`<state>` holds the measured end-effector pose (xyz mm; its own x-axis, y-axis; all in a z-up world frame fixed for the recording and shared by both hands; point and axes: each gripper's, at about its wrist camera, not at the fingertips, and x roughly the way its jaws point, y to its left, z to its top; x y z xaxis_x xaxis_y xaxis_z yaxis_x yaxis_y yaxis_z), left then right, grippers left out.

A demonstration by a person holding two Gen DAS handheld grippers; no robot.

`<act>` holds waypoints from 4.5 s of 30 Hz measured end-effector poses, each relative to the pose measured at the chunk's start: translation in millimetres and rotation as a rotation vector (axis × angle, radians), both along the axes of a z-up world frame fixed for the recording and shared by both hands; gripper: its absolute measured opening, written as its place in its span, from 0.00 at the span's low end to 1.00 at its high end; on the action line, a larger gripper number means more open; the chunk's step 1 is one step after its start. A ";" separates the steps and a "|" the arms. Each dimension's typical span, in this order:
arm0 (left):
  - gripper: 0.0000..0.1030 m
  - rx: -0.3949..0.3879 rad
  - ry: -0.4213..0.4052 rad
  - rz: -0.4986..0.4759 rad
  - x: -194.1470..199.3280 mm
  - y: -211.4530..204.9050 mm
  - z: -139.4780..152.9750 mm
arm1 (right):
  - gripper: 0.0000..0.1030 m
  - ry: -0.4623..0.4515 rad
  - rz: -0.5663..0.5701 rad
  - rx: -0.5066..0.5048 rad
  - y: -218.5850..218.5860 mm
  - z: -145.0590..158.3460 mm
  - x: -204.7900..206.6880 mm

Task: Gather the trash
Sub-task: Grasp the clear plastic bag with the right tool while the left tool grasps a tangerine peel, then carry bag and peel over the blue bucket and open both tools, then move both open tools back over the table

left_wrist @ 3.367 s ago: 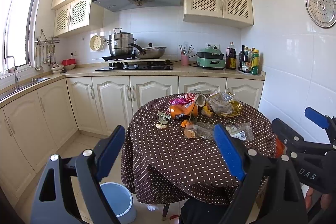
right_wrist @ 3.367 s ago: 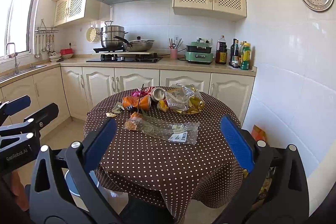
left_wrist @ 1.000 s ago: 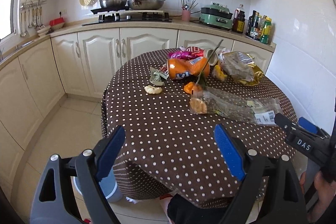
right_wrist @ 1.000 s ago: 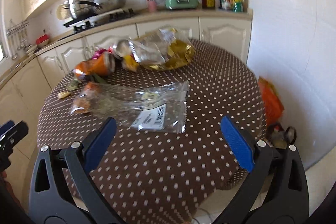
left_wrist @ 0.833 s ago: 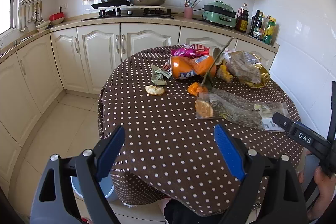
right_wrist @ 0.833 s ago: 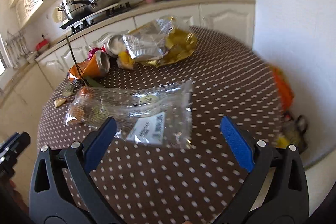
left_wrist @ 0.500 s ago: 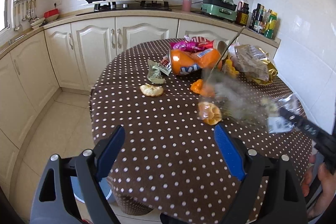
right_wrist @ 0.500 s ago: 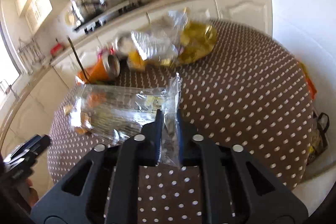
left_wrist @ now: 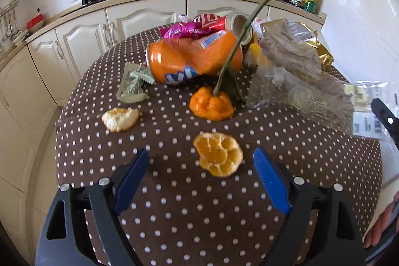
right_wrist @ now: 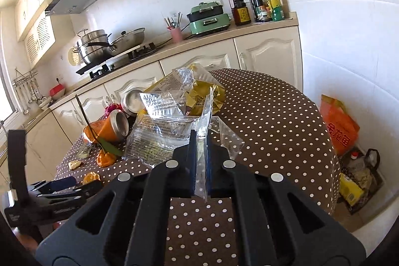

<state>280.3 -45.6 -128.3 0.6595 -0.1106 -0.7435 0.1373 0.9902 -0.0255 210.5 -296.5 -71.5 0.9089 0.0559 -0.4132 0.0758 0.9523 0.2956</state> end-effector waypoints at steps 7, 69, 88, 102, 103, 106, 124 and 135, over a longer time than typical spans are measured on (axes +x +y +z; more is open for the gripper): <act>0.40 0.056 -0.011 -0.021 3.7 -13.2 1.0 | 0.05 -0.063 0.044 -0.003 15.4 14.2 -22.1; 0.53 -0.269 0.391 0.819 -63.5 411.1 -289.7 | 0.04 0.357 0.874 -0.339 487.8 -270.1 55.7; 0.56 -0.268 0.325 0.906 -69.1 421.9 -274.6 | 0.04 0.400 0.876 -0.331 513.8 -280.6 66.0; 0.56 -0.263 0.315 0.937 -77.8 428.2 -266.2 | 0.33 0.406 0.838 -0.327 513.9 -282.0 76.5; 0.56 -0.262 0.311 0.940 -78.6 428.3 -264.1 | 0.37 0.402 0.834 -0.321 512.4 -279.6 77.6; 0.56 -0.263 0.300 0.936 -80.5 426.9 -257.3 | 0.42 0.391 0.834 -0.301 508.0 -268.3 77.7; 0.56 -0.135 -0.034 0.843 -139.2 357.3 -83.8 | 0.50 0.081 0.740 -0.255 428.3 -101.0 14.9; 0.61 -0.050 -0.263 0.648 -141.7 240.7 21.8 | 0.53 -0.073 0.536 -0.189 310.4 -17.2 -8.4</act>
<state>138.7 195.1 -106.5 0.7615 0.3359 -0.5543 -0.4723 0.8733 -0.1197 202.1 13.9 -88.7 0.8004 0.4480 -0.3983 -0.4463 0.8889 0.1030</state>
